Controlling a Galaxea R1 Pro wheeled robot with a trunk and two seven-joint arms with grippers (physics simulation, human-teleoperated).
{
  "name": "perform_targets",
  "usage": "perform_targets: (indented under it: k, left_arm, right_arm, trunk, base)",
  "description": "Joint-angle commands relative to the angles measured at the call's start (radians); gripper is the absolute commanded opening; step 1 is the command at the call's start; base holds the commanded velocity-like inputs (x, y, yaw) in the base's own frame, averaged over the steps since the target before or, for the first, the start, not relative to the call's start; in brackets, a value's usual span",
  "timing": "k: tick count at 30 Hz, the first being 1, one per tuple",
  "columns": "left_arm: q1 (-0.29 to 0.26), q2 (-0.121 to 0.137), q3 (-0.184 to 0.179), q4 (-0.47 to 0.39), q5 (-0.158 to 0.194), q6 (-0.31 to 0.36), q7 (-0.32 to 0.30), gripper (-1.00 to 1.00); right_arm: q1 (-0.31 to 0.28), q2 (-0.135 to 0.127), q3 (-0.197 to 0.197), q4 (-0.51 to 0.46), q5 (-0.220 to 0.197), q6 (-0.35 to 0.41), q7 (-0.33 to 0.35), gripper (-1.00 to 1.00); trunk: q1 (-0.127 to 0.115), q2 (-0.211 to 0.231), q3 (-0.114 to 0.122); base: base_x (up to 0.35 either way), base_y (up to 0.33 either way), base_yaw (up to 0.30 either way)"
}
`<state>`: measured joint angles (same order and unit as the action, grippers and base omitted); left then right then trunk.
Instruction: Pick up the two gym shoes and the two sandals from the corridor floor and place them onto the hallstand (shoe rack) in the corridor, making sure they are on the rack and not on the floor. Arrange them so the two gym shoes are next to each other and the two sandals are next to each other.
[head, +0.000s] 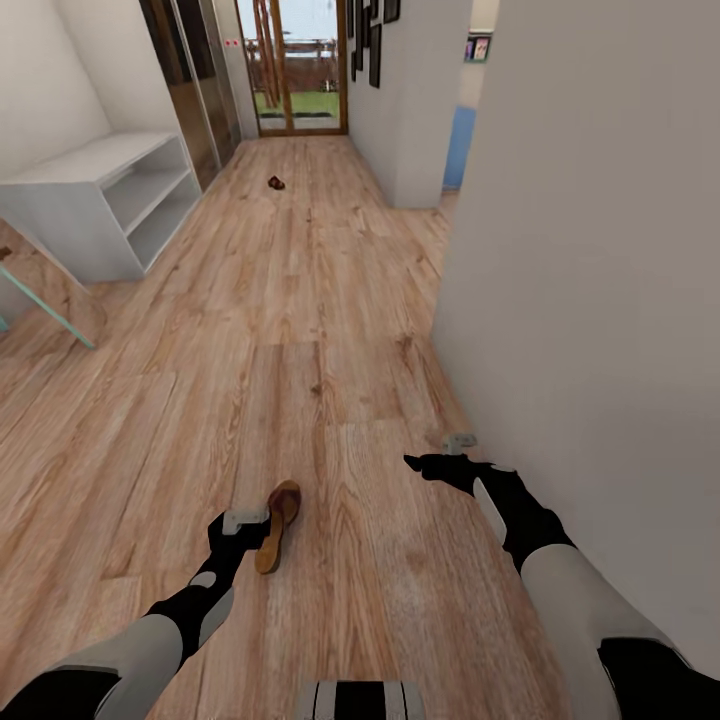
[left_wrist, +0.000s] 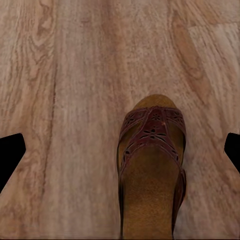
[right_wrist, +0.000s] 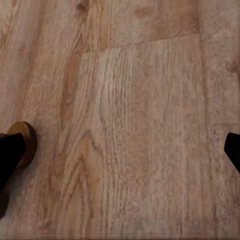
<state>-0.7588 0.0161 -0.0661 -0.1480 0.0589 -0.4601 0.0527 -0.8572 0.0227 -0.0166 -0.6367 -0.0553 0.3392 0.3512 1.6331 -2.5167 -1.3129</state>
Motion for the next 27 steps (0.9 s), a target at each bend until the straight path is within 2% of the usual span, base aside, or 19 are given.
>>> perform_targets:
  k: [1,12,22,27]
  left_arm:
    - [-0.001,0.000,-0.007,0.001,0.006,-0.003,0.004,1.00]
    - [-0.001,0.000,-0.007,0.001,0.006,-0.003,0.004,1.00]
    - [0.000,0.000,-0.007,0.001,0.006,-0.003,0.004,1.00]
    - [-0.001,0.000,-0.007,0.001,0.006,-0.003,0.004,1.00]
  right_arm:
    - [0.000,0.000,-0.002,-0.001,-0.006,0.007,0.002,1.00]
    - [0.000,0.000,-0.002,-0.001,-0.006,0.008,0.002,1.00]
    - [0.000,0.000,0.000,-0.002,-0.006,0.008,0.002,1.00]
    - [0.000,0.000,0.000,-0.003,-0.006,0.008,0.002,1.00]
  trunk:
    - [0.000,-0.001,-0.006]
    - [0.005,-0.003,-0.066]
    - [0.005,-0.003,-0.078]
    - [0.006,-0.003,-0.084]
  base:
    - [0.000,0.000,0.000]
    - [0.000,0.000,-0.107]
    - [0.000,0.000,-0.197]
    - [0.000,0.000,-0.077]
